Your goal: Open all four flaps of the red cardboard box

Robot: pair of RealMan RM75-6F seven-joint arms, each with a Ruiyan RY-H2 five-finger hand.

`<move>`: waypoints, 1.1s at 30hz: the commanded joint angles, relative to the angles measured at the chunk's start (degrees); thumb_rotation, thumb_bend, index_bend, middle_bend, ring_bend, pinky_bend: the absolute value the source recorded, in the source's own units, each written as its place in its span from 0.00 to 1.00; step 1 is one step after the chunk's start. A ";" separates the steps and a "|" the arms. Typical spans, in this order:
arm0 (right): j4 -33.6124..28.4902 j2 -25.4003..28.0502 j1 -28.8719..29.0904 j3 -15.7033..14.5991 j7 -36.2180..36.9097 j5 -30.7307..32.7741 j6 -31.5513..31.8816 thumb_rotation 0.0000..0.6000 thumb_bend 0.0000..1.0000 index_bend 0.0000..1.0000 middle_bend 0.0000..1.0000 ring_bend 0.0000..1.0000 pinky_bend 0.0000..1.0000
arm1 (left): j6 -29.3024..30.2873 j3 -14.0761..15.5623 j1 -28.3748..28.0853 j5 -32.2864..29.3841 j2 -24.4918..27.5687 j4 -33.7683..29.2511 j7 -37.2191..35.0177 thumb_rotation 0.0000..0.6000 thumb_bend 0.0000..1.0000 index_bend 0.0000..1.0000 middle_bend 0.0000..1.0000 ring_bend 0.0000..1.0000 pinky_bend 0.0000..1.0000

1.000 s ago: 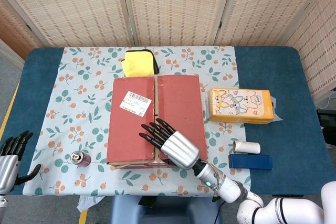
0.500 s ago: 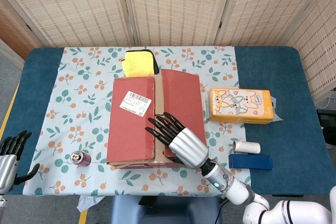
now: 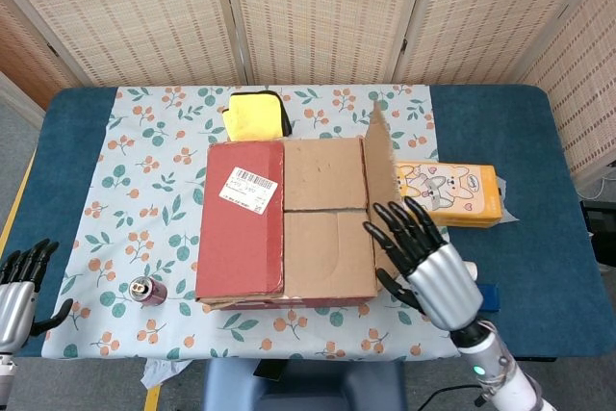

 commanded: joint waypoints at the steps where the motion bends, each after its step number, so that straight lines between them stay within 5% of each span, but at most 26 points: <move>1: 3.66 1.86 -4.12 -2.42 3.54 -0.92 4.87 1.00 0.38 0.00 0.00 0.00 0.00 | -0.02 -0.02 0.01 -0.22 -0.17 -0.12 0.55 1.00 0.37 0.02 0.09 0.10 0.08; 7: 15.33 1.56 -11.16 -5.97 15.00 0.07 13.35 1.00 0.39 0.00 0.00 0.00 0.00 | 1.38 1.37 -0.02 4.48 -1.07 0.38 1.26 1.00 0.37 0.02 0.09 0.10 0.08; 16: 21.62 -0.74 -13.33 -6.94 18.16 0.75 12.17 1.00 0.39 0.00 0.00 0.00 0.00 | 0.19 4.70 -0.19 9.62 -0.83 -1.95 2.80 1.00 0.46 0.02 0.09 0.10 0.08; 20: 23.99 -1.77 -13.86 -6.53 19.50 1.02 12.36 1.00 0.39 0.00 0.00 0.00 0.00 | -0.76 4.95 -1.11 11.22 0.08 -5.14 5.66 1.00 0.47 0.02 0.09 0.10 0.08; 26: 25.60 -1.35 -14.57 -5.71 21.99 2.29 12.61 1.00 0.39 0.00 0.00 0.00 0.00 | -5.29 4.92 -4.75 13.74 2.97 -11.92 7.07 1.00 0.72 0.03 0.09 0.09 0.08; 33: 25.60 0.50 -14.83 -3.89 25.07 4.18 13.02 1.00 0.38 0.00 0.00 0.00 0.00 | -10.98 3.45 -8.38 11.13 4.56 -19.54 14.39 1.00 0.69 0.00 0.09 0.07 0.08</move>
